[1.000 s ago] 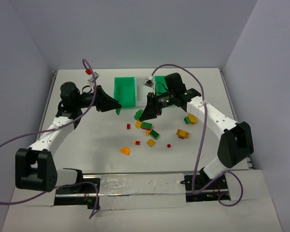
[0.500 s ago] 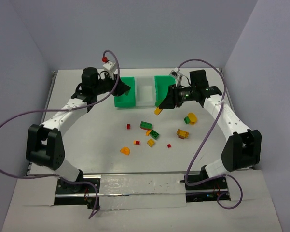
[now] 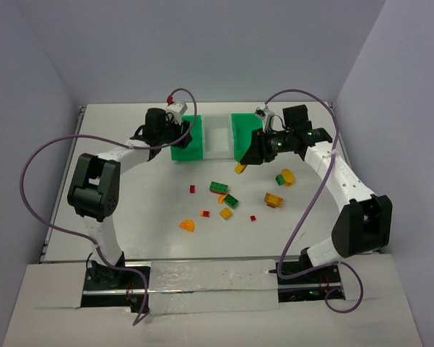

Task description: Sort the legos into containers by color

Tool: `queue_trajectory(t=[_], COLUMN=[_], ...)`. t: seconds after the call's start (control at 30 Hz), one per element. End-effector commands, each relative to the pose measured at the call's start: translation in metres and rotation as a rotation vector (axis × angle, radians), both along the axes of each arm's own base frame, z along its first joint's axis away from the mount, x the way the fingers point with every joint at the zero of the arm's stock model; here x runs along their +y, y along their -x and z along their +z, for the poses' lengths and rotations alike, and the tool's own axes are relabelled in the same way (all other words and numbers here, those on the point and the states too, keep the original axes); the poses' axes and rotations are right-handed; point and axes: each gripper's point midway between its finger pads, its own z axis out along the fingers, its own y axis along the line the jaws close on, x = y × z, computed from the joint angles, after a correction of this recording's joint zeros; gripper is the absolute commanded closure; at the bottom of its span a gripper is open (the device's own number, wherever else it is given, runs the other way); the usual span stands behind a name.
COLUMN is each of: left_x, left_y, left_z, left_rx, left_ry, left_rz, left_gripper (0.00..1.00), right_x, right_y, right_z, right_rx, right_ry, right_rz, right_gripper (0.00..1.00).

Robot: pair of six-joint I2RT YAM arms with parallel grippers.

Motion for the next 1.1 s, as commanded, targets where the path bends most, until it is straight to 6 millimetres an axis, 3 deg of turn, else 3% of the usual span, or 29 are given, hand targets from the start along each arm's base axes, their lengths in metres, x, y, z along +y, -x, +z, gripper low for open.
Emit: queue_trajectory(t=[0.0, 0.1, 0.2, 0.23, 0.33, 0.4, 0.5, 0.77, 1.07], left_x=[-0.007, -0.015, -0.036, -0.046, -0.060, -0.062, -0.064, -0.072, -0.083], left_y=[-0.022, -0.015, 0.022, 0.038, 0.127, 0.162, 0.208, 0.247, 0.270], left_z=[0.051, 0.076, 0.134, 0.140, 0.178, 0.188, 0.186, 0.177, 0.170], left_rx=[-0.140, -0.157, -0.167, -0.154, -0.097, -0.060, 0.041, 0.090, 0.119], left_ry=[0.020, 0.068, 0.199, 0.239, 0.400, 0.466, 0.524, 0.525, 0.511], left_rz=[-0.025, -0.082, -0.277, -0.373, -0.703, -0.802, -0.893, -0.961, -1.039], left_gripper=[0.26, 0.21, 0.22, 0.22, 0.23, 0.23, 0.23, 0.21, 0.19], right_x=[-0.001, 0.001, 0.005, 0.006, 0.021, 0.030, 0.047, 0.080, 0.090], right_y=[-0.001, 0.000, 0.001, 0.002, 0.010, 0.015, 0.032, 0.074, 0.085], right_z=[0.025, 0.026, 0.025, 0.026, 0.033, 0.037, 0.041, 0.055, 0.060], right_rx=[-0.099, -0.108, -0.129, -0.134, -0.171, -0.189, -0.214, -0.276, -0.268], right_ry=[0.008, 0.014, 0.031, 0.031, 0.016, 0.008, -0.009, -0.038, -0.050], right_rz=[0.017, 0.034, 0.067, 0.077, 0.146, 0.183, 0.282, 0.452, 0.504], right_gripper=[1.00, 1.00, 1.00, 1.00, 1.00, 1.00, 1.00, 1.00, 1.00])
